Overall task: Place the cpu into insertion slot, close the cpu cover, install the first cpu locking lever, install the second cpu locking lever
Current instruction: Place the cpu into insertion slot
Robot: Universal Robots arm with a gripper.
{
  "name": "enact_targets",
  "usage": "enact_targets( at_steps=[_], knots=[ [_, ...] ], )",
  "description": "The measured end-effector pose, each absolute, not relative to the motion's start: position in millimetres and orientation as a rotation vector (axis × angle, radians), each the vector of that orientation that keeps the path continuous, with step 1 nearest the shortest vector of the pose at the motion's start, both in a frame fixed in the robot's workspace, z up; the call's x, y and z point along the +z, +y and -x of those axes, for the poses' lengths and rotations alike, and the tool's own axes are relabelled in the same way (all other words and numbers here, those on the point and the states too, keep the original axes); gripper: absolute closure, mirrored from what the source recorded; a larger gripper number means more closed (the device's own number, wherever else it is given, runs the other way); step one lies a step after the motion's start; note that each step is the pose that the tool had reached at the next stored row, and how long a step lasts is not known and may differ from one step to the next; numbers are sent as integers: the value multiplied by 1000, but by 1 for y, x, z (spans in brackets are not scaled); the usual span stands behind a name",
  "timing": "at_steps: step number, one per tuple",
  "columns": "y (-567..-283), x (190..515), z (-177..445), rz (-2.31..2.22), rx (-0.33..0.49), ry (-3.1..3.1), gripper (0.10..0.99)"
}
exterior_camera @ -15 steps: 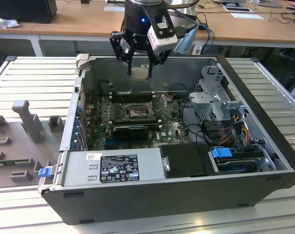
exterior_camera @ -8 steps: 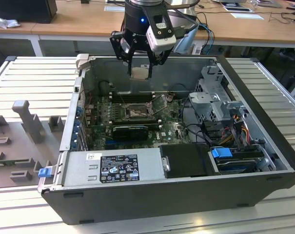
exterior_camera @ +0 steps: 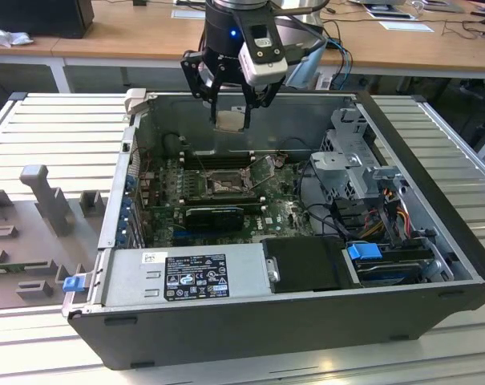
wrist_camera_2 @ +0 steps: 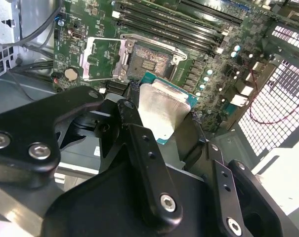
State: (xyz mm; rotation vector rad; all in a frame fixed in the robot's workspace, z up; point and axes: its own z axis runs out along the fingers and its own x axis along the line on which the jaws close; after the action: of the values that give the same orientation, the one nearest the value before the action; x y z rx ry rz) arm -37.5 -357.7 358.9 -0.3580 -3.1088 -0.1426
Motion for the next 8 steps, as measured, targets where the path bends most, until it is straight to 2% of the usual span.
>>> enact_targets(
  at_steps=[8],
  knots=[
    [-358, 359, 37, 407, -143, -3104, 557]
  ],
)
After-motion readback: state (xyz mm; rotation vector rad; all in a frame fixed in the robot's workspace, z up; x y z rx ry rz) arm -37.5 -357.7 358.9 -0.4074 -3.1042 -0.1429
